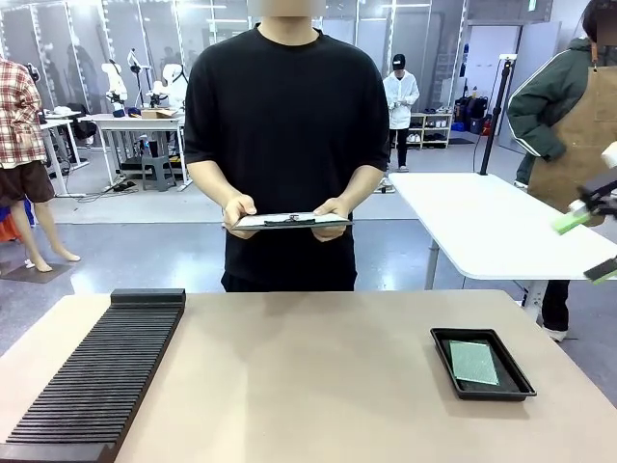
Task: Inspect the PCB.
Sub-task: Place the Blank PCB in the ESD tray.
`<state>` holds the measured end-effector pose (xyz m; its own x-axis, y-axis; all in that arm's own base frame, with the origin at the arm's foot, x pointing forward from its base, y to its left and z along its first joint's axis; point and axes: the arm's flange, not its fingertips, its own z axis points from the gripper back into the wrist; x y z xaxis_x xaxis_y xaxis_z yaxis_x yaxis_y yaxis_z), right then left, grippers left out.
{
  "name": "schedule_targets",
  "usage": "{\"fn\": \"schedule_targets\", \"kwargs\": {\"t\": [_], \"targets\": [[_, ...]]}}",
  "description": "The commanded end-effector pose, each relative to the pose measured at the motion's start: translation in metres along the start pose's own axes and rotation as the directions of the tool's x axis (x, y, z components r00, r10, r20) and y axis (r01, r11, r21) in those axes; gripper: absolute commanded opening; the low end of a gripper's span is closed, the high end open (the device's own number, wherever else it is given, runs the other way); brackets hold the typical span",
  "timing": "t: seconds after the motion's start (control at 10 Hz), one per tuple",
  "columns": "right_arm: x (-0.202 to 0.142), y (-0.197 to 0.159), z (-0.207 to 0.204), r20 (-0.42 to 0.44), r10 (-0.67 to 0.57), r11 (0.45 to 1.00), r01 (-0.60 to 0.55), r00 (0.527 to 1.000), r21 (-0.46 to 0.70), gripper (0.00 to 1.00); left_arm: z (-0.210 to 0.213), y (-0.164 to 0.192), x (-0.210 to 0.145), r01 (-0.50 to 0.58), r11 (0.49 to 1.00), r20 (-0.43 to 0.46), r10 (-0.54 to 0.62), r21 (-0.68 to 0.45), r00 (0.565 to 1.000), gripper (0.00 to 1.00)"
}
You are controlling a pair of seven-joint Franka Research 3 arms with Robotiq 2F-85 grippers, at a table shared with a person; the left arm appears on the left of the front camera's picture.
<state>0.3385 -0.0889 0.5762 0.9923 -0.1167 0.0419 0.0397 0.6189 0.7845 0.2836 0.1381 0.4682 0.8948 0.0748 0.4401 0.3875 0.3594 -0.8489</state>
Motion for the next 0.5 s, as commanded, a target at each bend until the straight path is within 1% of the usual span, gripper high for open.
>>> {"fn": "schedule_targets", "kwargs": {"t": [0.0,0.1,0.4], "targets": [[-0.011,-0.015,0.013,0.039,0.002,0.988,-0.008,0.999,0.157,1.0,0.002,-0.003,0.003,-0.011,1.0,-0.01,0.011,0.006,1.0,1.0],[-0.021,-0.018,0.017,0.061,0.009,0.98,-0.02,0.998,0.196,1.0,0.002,-0.003,0.003,-0.011,1.0,-0.01,0.011,0.006,1.0,1.0],[-0.033,-0.026,0.018,0.115,-0.014,0.958,-0.02,0.993,0.287,1.0,0.002,-0.003,0.003,-0.011,1.0,-0.01,0.011,0.006,1.0,1.0]]}}
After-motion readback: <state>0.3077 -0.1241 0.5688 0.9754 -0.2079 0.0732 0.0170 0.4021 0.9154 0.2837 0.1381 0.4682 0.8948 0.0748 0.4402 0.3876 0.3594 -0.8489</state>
